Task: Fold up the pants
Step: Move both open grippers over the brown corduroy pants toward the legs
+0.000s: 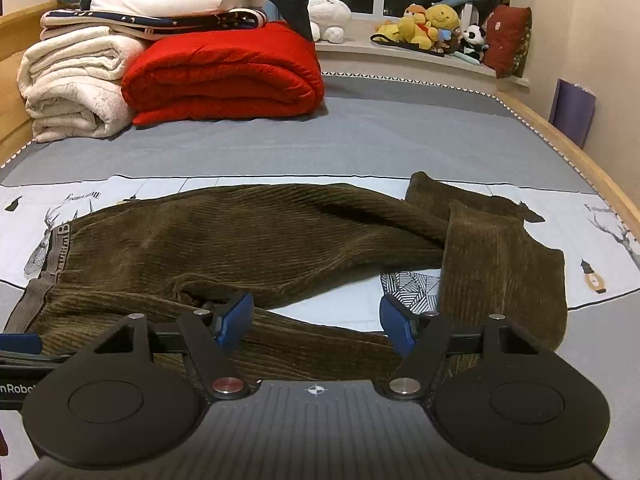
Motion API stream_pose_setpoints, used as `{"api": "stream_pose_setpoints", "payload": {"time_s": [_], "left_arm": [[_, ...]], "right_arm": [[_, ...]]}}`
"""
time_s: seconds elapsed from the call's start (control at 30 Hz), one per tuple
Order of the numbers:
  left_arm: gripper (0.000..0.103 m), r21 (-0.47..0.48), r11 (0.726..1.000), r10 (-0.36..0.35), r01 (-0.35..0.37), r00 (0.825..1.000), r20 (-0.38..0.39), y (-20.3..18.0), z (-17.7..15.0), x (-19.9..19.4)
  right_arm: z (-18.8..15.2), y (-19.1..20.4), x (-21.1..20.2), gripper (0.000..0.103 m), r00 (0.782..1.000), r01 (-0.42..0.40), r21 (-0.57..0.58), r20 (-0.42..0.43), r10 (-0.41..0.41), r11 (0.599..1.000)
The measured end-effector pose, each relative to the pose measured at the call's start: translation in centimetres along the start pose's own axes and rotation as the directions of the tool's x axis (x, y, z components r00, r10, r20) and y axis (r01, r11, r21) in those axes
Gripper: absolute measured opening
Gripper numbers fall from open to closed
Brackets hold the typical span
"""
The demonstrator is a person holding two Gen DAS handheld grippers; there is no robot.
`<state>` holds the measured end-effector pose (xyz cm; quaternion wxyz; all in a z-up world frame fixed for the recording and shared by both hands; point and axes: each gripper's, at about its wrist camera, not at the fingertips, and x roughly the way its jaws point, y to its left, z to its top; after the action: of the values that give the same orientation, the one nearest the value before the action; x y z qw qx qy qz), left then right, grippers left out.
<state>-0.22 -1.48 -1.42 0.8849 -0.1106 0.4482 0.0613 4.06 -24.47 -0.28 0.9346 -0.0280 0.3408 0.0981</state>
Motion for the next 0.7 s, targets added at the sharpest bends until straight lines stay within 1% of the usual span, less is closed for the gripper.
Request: {"api": "stream_pose_setpoints", "payload": {"time_s": [0.1,0.23,0.33,0.53,0.7], "left_arm": [[0.099,0.003,1.000,0.012,-0.012,1.000,-0.007,-0.1,-0.1,0.1],[0.099,0.015,0.999,0.043,-0.043,0.999,-0.032,0.1,-0.2,0.3],[0.099,0.024,0.998,0.061,-0.060,0.997,-0.046,0.4,-0.6,0.4],[0.099,0.031,0.998,0.058,-0.056,0.996,-0.062,0.7,-1.3,0.4],[0.099,0.030,0.999,0.043,-0.042,0.997,-0.065,0.5,-1.3,0.4]], "right_arm": [[0.0,-0.1,0.0,0.067,1.000,0.004,0.001,-0.006,-0.004,1.000],[0.0,-0.2,0.0,0.067,1.000,0.018,0.004,-0.022,-0.017,1.000],[-0.2,-0.4,0.0,0.067,0.998,0.025,0.019,-0.053,-0.024,1.000],[-0.8,-0.1,-0.2,0.067,0.994,0.005,0.030,-0.111,-0.001,1.000],[-1.1,0.5,-0.3,0.067,0.993,-0.017,0.014,-0.115,0.018,1.000]]}}
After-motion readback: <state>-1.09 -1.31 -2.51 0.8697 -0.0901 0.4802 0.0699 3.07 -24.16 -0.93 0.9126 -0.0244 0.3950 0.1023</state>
